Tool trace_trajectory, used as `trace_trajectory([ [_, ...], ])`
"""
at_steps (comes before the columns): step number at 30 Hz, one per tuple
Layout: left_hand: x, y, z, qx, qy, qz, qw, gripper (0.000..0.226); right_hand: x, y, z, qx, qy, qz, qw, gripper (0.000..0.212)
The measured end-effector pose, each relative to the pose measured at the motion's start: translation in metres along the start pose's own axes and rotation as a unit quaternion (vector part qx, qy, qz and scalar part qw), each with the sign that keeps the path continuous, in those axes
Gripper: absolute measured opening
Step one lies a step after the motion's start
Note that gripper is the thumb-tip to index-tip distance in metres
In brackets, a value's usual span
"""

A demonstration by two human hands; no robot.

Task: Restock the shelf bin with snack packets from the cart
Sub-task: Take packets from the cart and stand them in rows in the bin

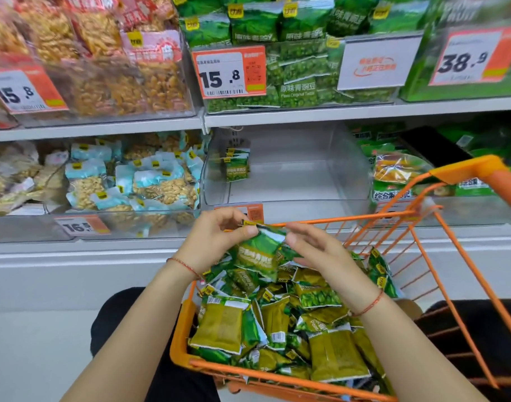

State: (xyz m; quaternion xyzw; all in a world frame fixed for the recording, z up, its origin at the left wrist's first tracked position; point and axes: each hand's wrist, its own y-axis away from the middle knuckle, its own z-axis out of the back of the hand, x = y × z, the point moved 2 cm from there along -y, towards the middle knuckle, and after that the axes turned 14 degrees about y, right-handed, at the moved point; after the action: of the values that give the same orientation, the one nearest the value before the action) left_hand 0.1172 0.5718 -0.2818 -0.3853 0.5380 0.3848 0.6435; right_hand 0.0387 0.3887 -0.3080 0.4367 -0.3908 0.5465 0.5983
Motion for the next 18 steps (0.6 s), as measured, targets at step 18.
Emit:
trace_trajectory([
  [18,0.001,0.001,-0.033,-0.001,0.050,0.125,0.991,0.019,-0.006,-0.003,0.007,-0.057,-0.094,-0.076,0.991,0.087],
])
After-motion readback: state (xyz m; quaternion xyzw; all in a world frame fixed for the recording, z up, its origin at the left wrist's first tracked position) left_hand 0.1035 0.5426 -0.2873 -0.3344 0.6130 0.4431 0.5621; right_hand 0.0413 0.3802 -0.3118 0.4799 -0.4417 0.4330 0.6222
